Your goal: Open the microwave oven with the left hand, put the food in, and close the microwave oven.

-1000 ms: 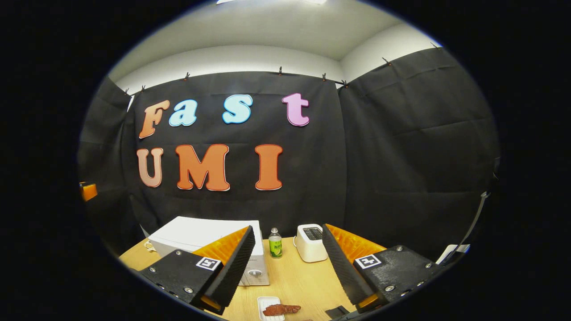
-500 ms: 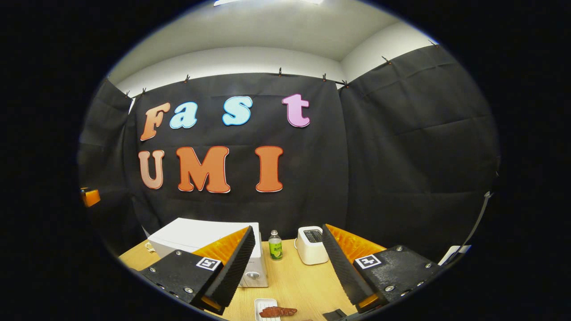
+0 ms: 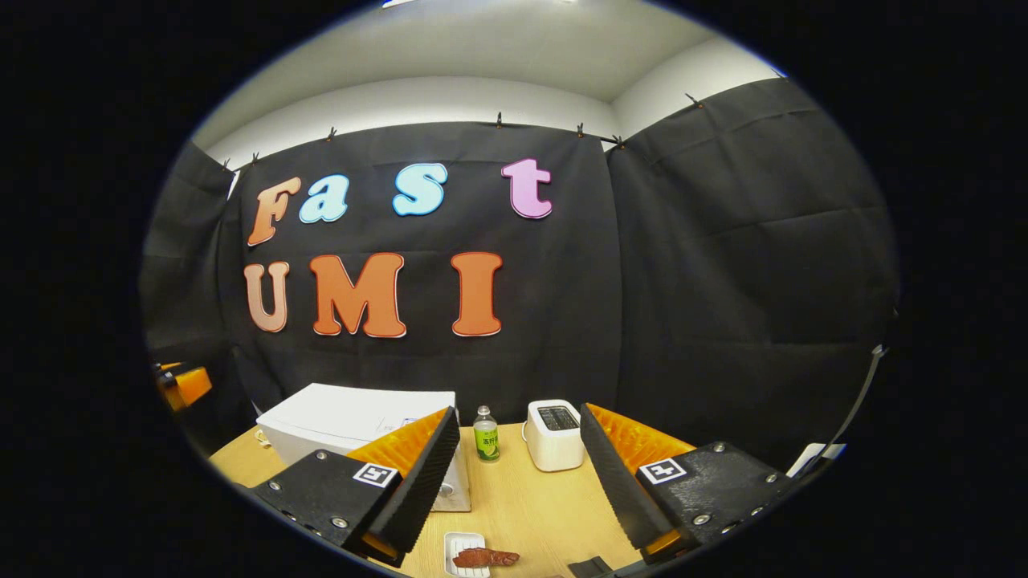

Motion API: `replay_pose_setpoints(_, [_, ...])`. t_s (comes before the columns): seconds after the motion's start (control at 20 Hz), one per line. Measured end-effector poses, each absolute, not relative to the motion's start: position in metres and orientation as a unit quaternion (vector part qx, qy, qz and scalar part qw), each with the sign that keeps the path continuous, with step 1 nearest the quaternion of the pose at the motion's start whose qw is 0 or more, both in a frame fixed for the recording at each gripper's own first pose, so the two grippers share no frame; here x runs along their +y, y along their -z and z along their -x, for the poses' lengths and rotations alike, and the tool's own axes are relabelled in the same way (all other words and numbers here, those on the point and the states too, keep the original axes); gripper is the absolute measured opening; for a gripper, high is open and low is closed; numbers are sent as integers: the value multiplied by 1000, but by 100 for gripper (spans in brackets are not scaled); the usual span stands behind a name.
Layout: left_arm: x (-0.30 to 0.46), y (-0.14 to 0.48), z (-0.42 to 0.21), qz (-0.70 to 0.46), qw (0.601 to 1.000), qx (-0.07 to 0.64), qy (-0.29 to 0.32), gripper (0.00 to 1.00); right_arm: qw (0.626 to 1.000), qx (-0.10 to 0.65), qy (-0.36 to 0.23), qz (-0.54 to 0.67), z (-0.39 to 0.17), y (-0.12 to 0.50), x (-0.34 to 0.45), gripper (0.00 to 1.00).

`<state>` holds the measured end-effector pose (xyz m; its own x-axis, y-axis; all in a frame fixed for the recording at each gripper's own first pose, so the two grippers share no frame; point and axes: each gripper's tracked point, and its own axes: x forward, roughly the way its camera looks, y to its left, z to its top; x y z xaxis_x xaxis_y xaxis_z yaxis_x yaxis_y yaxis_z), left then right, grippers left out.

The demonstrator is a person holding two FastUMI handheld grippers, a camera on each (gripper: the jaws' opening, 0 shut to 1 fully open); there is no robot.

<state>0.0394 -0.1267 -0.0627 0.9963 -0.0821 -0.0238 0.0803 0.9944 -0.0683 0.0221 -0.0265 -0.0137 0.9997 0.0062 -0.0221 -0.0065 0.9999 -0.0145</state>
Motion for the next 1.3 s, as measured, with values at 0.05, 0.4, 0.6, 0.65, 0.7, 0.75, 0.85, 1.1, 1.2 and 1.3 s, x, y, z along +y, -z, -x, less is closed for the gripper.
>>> replay_pose_setpoints(0.05, [-141, 68, -43, 35, 998, 11, 51, 94, 1000, 11, -1, 6, -22, 14, -28, 94])
replay_pose_setpoints(0.4, [-244, 149, -72, 17, 991, 37, 131, 98, 999, 23, 19, 26, -16, 19, -40, 94])
replay_pose_setpoints(0.6, [-285, 192, -91, 12, 987, 52, 150, 100, 998, 32, 35, 33, -10, 22, -53, 94])
replay_pose_setpoints(0.65, [-292, 203, -95, 7, 987, 59, 152, 94, 998, 35, 40, 35, -9, 23, -56, 93])
replay_pose_setpoints(0.7, [-298, 214, -99, 2, 986, 63, 155, 98, 998, 37, 44, 35, -9, 23, -60, 94])
replay_pose_setpoints(0.75, [-306, 225, -102, 0, 985, 66, 159, 98, 997, 38, 48, 36, -7, 23, -64, 94])
replay_pose_setpoints(0.85, [-316, 242, -111, -6, 985, 69, 160, 94, 997, 41, 57, 35, -7, 23, -72, 93])
replay_pose_setpoints(1.1, [-329, 283, -132, -7, 988, 84, 130, 94, 995, 55, 71, 46, -5, 29, -86, 94])
replay_pose_setpoints(1.2, [-332, 292, -141, -21, 988, 84, 129, 94, 994, 60, 74, 53, -3, 30, -90, 94])
replay_pose_setpoints(1.3, [-336, 303, -147, -30, 987, 87, 128, 98, 993, 64, 74, 58, -2, 33, -91, 94])
